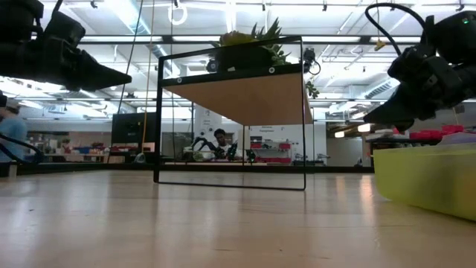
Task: Pack school essentials
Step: Return to Home Position
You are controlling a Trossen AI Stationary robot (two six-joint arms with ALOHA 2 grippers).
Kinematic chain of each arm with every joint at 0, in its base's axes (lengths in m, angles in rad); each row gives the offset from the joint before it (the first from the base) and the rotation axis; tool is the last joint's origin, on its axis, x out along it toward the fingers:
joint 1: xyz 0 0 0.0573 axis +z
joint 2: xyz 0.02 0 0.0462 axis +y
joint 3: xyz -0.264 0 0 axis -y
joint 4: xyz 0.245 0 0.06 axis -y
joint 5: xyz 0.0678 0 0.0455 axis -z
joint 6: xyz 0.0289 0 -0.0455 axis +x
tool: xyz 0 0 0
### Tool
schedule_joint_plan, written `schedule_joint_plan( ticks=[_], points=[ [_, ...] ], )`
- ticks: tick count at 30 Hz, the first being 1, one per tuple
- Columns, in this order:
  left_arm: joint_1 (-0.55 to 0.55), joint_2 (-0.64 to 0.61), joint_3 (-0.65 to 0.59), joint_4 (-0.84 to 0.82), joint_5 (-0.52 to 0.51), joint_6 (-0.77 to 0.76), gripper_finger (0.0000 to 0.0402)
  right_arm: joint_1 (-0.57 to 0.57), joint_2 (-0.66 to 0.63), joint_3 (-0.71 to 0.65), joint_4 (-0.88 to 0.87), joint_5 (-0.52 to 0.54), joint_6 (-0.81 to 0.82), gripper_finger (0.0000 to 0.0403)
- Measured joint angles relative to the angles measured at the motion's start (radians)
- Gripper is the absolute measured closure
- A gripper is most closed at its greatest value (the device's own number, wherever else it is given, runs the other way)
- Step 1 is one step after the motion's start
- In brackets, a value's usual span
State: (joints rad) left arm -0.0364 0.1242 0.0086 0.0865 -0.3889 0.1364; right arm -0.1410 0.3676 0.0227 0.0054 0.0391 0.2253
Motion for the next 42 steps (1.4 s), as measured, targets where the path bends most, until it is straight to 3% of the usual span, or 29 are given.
schedule_joint_plan(
  ticks=[42],
  points=[
    [0.0, 0.0, -0.001, 0.007, 0.0, 0.006, 0.0372, 0.0, 0.0, 0.001, 0.0, -0.003, 0.002, 0.0395]
  ],
)
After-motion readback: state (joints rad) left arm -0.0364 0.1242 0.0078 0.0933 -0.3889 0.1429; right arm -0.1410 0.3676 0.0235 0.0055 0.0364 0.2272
